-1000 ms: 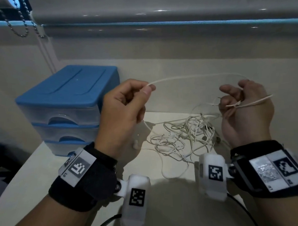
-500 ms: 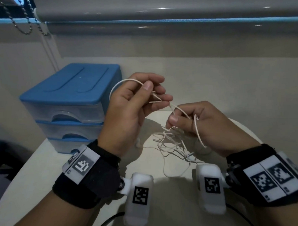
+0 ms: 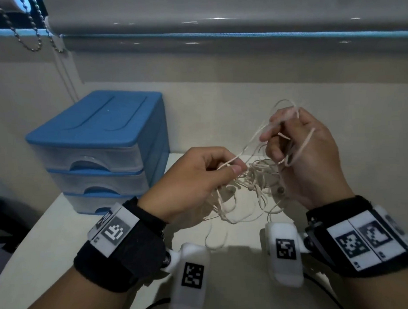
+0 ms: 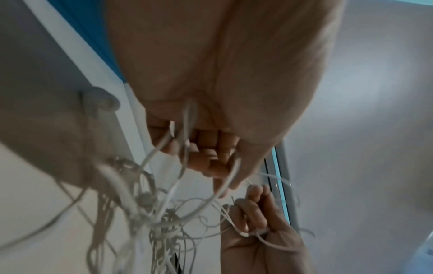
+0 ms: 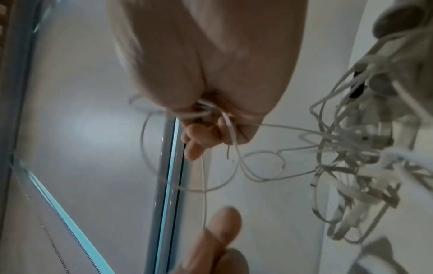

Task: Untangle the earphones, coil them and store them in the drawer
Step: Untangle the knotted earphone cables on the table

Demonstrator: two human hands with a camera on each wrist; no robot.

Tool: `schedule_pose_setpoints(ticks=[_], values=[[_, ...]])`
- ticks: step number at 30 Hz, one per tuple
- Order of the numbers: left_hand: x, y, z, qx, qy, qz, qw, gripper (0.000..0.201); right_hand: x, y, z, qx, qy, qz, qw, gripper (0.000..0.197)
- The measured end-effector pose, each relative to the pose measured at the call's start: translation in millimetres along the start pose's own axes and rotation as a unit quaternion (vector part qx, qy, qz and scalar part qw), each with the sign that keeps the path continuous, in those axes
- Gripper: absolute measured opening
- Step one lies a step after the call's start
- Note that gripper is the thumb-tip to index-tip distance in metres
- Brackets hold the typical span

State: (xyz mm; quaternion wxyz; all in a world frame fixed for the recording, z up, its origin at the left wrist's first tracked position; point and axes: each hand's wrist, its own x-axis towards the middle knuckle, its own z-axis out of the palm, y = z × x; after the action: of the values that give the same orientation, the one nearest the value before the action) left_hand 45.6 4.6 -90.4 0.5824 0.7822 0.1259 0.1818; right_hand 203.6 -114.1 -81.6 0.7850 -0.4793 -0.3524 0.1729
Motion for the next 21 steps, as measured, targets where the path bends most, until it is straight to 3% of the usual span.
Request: schedule_pose_setpoints(ticks=[5, 10, 15, 19, 21], values=[[1, -2, -4, 0.040, 0.034, -0.030, 0.998, 0.018, 5, -3, -6, -0.006, 0.074, -0.039, 0.996, 0.024], [4, -2, -6, -0.010, 0.106, -0.021, 0.994, 0.030, 6, -15, 2, -0.136, 0.080, -0.056, 0.986, 0.032], [7, 0, -9, -0.056, 0.183, 0.023, 0.981, 0.025, 16, -25, -1, -0.233, 0.061, -0.031, 0.970, 0.034], [4, 7, -8, -0.110, 0.192, 0.062, 0.973, 0.011, 21, -30, -3, -0.383, 0.036, -0.007, 0.923, 0.033], [5, 5, -7, -0.138, 0.186, 0.058, 0.971, 0.021, 22, -32, -4, -0.431, 0.015, 0.013, 0.902, 0.032]])
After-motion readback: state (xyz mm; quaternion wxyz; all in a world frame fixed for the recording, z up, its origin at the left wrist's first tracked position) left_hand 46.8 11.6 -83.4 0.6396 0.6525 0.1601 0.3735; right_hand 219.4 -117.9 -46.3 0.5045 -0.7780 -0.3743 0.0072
